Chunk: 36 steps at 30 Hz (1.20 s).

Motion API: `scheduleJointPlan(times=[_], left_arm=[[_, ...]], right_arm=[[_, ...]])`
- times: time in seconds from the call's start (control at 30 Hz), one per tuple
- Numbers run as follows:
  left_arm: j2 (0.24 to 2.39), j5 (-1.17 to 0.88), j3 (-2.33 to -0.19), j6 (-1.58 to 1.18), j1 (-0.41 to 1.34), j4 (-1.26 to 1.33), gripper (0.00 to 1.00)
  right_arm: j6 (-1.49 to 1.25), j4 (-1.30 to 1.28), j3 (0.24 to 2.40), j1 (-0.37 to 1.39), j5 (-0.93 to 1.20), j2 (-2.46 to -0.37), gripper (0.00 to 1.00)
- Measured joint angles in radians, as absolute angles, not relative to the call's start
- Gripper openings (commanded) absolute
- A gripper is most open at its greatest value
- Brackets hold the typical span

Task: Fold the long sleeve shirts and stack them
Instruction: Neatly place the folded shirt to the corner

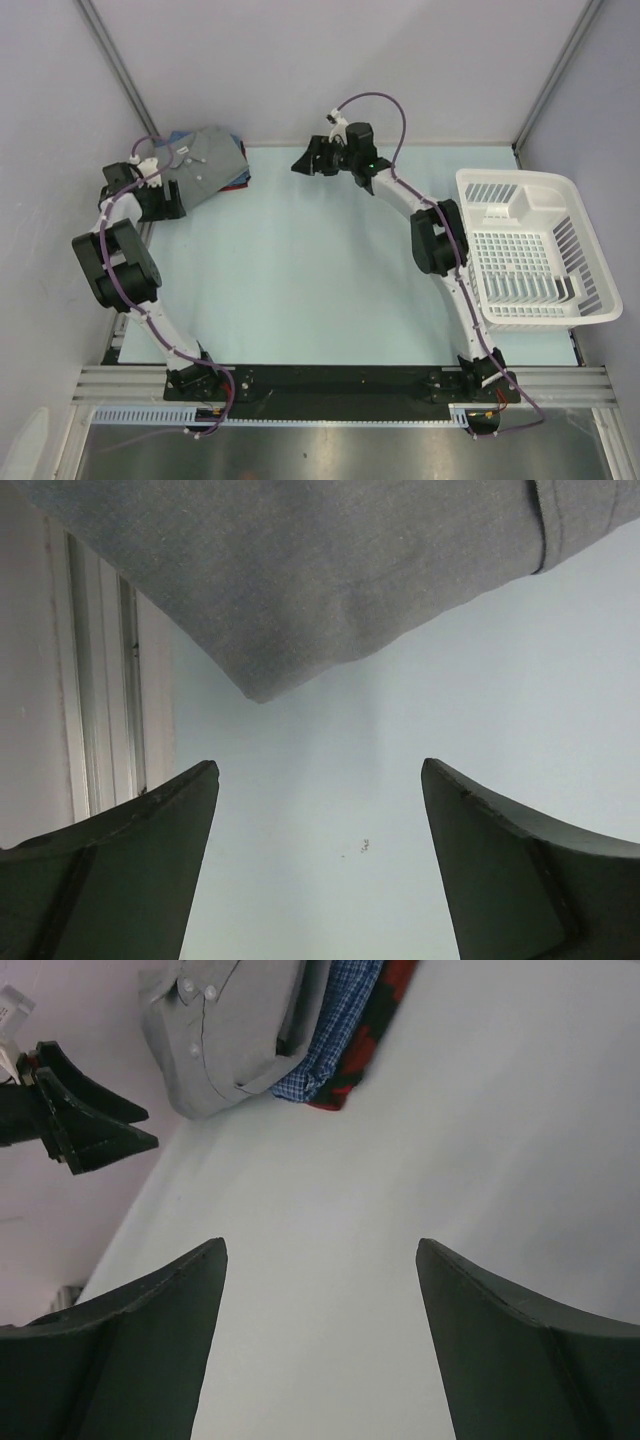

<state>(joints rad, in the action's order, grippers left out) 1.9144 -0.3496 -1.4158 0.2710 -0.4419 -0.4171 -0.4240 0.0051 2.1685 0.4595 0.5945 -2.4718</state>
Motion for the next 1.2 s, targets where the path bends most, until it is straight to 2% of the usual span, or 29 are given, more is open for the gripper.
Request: scheduleJointPlan(times=[0.17,0.47,0.6,0.7,0.77,0.8,0.87,0.9,1.0,1.2], left_arm=[[1.917,-0.313,-1.402,0.287,-0.437,-0.363,0.87],[1.964,-0.201,-1.325,0.345,-0.381,-0.225,0.90],[2.002,-0.157,-1.313,0.385,-0.348,-0.163,0.88],[2.011,-0.120,-1.303,0.413,-0.331,-0.104,0.81],[2.022,-0.094,-1.303,0.429,-0.323,-0.066,0.69],[2.027,-0.081,-1.304,0.432,-0.321,-0.050,0.59],[2.033,-0.057,-1.304,0.447,-0.321,-0.030,0.50],[2.034,-0.048,-1.304,0.455,-0.324,-0.027,0.42],[2.035,-0.030,-1.304,0.474,-0.332,-0.028,0.29],[2.035,-0.020,-1.321,0.509,-0.345,-0.068,0.11]], right_arm=[[-0.552,0.069,2.195,0.504,0.601,-2.574,0.82],[-0.580,0.109,2.075,0.513,0.617,-2.561,0.83],[-0.574,0.102,2.035,0.488,0.617,-2.543,0.83],[-0.571,0.102,2.017,0.474,0.617,-2.521,0.82],[-0.567,0.102,2.004,0.464,0.617,-2.505,0.83],[-0.566,0.102,1.998,0.460,0.618,-2.497,0.82],[-0.564,0.102,1.986,0.454,0.618,-2.481,0.82],[-0.563,0.102,1.982,0.452,0.618,-2.476,0.82],[-0.560,0.103,1.968,0.450,0.619,-2.460,0.82],[-0.557,0.103,1.960,0.446,0.624,-2.457,0.81]])
